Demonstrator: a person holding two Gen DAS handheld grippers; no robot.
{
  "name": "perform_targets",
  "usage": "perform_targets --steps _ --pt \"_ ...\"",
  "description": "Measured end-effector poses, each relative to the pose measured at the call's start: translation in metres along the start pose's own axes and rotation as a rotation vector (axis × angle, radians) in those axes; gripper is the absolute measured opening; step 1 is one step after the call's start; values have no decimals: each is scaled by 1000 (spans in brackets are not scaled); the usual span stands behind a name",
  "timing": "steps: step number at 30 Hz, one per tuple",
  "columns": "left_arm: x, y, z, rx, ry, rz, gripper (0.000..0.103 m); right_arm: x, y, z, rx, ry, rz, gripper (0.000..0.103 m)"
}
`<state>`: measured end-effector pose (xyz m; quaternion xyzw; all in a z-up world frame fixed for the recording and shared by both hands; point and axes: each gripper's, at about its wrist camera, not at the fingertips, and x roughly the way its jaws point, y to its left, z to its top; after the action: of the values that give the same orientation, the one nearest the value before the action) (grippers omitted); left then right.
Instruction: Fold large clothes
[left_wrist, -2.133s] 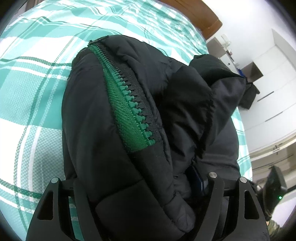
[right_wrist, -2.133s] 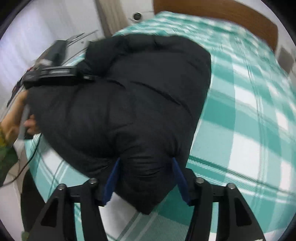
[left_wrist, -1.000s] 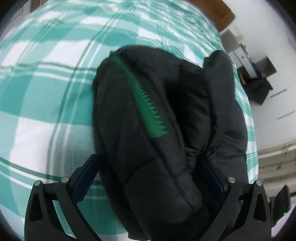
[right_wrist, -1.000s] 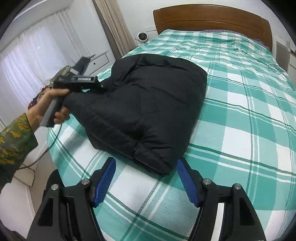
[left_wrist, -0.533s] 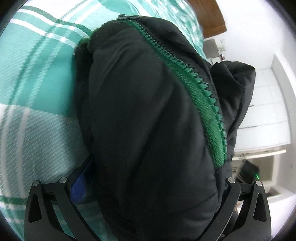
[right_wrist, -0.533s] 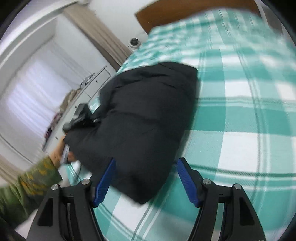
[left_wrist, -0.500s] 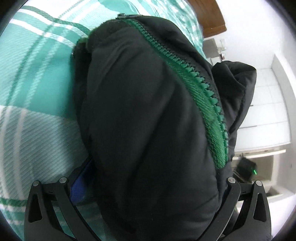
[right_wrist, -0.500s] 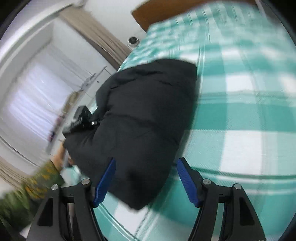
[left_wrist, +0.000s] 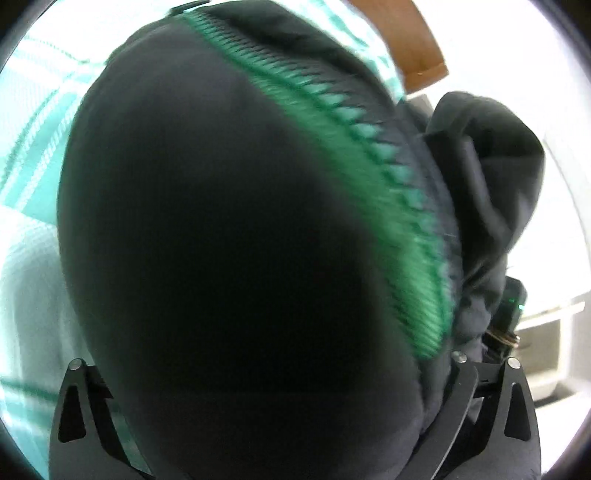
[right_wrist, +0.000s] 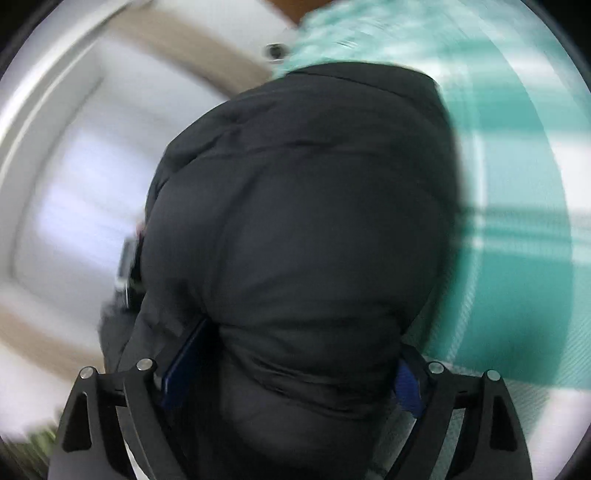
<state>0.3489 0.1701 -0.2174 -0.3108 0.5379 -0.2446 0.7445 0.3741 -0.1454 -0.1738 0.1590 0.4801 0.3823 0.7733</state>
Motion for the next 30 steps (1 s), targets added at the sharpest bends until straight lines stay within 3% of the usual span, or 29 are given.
perform_targets --steps 7,15,19,21,23,24,25,26,28,30 --pt "-44 -58 -12 92 -125 -52 98 -55 55 1 -186 -138 17 82" --pt "-43 -107 58 176 -177 -49 98 -88 33 71 -216 -230 7 82" --pt "-8 -101 93 162 -160 -21 100 -76 -15 99 -120 -234 11 82" --pt "25 -71 101 90 -95 4 101 -61 -50 105 -13 -207 8 87" --pt "54 -36 101 -10 -23 59 101 -34 -94 99 149 -145 -80 91" --pt "60 -20 97 -59 -21 36 102 -19 -118 91 248 -115 -149 96" --pt "56 -9 93 -98 -49 -40 102 -20 -132 83 312 -159 -122 96" --pt "49 -6 91 -109 -66 -62 102 -22 -141 77 363 -191 -71 97" --pt "30 -14 83 -56 -92 -44 101 -31 -147 70 408 -243 2 97" --pt "10 -23 75 22 -105 -4 100 -49 -136 66 351 -296 -11 97"
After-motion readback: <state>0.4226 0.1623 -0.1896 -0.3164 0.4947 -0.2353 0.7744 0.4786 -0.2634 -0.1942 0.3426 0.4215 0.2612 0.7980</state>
